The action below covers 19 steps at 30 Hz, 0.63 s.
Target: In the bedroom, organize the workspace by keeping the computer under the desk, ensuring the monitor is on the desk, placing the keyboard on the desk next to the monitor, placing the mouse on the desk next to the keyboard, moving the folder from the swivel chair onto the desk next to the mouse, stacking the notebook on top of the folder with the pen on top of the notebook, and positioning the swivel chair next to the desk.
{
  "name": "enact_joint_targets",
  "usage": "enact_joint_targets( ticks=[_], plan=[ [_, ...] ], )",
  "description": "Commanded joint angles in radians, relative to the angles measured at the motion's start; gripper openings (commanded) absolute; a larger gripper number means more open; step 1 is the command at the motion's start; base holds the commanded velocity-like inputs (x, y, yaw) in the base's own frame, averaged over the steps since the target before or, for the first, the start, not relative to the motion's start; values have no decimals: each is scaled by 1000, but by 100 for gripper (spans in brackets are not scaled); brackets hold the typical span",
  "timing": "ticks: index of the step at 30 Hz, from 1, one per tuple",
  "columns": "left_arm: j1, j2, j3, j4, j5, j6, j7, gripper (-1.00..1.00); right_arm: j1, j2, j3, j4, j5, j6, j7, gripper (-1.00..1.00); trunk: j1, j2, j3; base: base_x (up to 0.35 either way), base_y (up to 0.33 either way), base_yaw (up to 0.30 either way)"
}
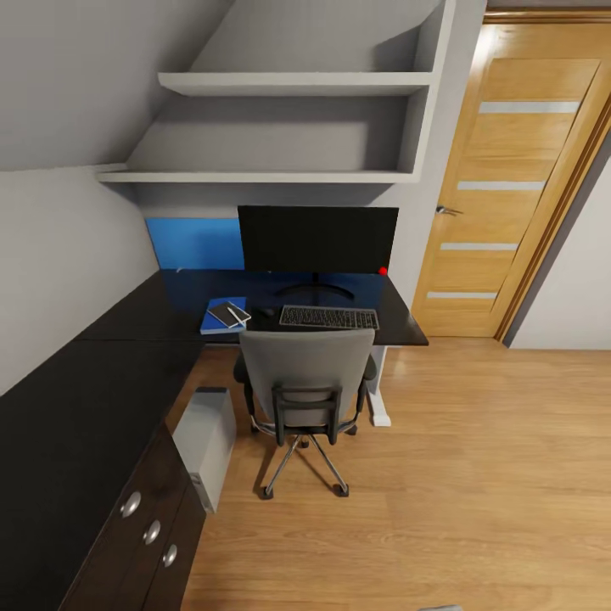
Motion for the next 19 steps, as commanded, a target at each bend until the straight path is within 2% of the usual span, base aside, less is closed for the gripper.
enact_joint_targets(
  ticks=[1,19],
  plan=[
    [0,1,-9,-4,5,-2,9,100,-1,1,8,2,-3,-3,-5,100,0,-1,-1,0,0,0],
    [0,1,-10,-4,5,-2,9,100,-1,1,8,2,-3,-3,-5,100,0,-1,-1,0,0,0]
  ],
)
